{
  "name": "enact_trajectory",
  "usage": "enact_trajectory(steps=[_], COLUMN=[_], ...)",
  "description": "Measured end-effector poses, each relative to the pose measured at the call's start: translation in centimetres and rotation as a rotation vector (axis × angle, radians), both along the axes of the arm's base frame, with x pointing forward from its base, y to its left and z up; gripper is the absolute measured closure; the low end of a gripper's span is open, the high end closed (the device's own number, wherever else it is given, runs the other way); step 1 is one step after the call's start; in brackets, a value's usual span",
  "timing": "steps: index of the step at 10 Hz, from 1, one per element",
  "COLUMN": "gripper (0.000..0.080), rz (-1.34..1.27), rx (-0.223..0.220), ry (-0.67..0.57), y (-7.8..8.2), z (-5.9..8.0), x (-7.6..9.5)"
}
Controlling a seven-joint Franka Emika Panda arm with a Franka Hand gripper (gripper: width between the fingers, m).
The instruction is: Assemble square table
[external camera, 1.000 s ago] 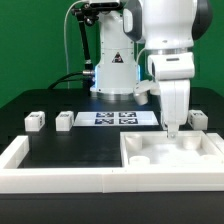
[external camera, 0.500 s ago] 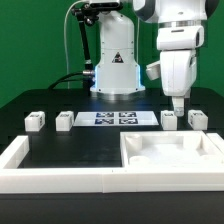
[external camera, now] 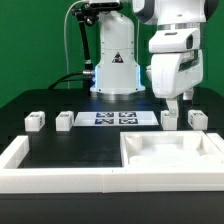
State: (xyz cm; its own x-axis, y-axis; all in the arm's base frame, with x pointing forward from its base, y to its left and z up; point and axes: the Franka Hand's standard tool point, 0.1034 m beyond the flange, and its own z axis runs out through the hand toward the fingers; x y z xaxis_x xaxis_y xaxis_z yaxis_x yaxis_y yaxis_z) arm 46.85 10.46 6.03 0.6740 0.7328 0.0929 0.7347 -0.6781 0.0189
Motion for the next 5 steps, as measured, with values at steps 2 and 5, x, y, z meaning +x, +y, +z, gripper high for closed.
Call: enact_trajectory(steps=[2, 5], gripper=[0.0151, 0.0151], rz=[-0.256, -0.533], rx=[0.027, 0.057], ry=[0.025, 0.057], y=[1.2, 3.4], z=[0.0, -0.2], x=[-1.0, -1.9])
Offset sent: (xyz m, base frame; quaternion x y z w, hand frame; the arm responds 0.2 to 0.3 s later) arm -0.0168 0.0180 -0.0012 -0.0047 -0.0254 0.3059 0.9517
